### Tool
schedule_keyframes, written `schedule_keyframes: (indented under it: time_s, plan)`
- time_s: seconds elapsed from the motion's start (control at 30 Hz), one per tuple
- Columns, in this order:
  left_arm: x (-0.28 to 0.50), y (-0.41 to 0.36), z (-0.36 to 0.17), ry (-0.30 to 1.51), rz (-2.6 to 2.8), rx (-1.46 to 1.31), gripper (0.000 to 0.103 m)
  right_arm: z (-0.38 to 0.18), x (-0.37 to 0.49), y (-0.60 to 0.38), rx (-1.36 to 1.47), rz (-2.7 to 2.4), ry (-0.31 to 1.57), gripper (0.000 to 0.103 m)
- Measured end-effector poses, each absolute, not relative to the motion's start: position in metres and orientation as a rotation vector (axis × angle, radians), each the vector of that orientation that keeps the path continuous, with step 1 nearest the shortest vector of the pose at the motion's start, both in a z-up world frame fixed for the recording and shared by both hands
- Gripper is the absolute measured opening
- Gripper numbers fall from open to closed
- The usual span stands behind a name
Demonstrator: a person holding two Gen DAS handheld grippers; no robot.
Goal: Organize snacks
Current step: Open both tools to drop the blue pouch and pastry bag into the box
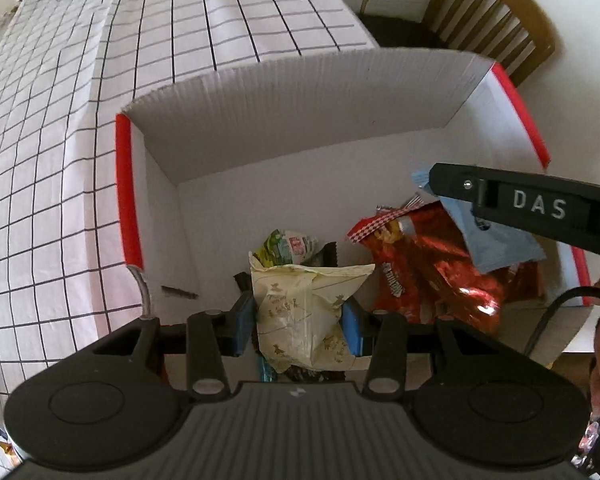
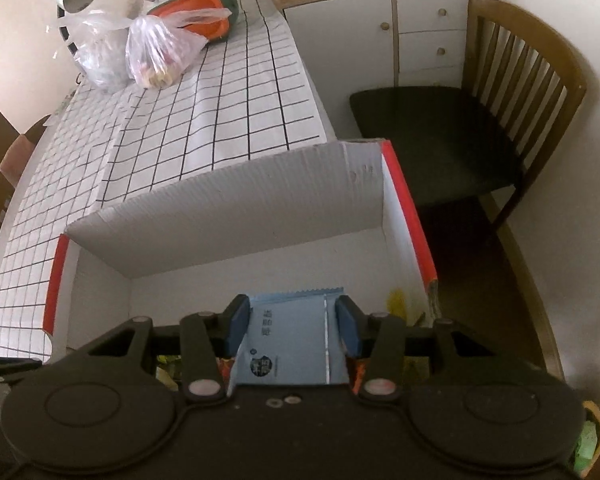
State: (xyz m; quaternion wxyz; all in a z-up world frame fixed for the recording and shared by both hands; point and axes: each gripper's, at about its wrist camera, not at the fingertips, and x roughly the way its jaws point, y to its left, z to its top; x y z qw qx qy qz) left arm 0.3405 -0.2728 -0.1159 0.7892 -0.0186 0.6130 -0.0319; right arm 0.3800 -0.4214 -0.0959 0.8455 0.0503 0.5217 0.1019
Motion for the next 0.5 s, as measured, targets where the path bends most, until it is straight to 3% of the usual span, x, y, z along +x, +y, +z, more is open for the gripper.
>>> schedule_keyframes:
  time_s: [0.33, 0.5]
  plan:
    - [0.341, -0.271, -0.121, 1.314, -0.053, -0.066, 0.045, -0.093, 0.376, -0.427, 0.117, 0.226, 1.094, 0.049]
    - [0.336, -0.266, -0.112, 1.284, -0.067, -0.096, 0.051, -0.084, 0.367, -0.426, 0.119, 0.256, 1.076, 0.052]
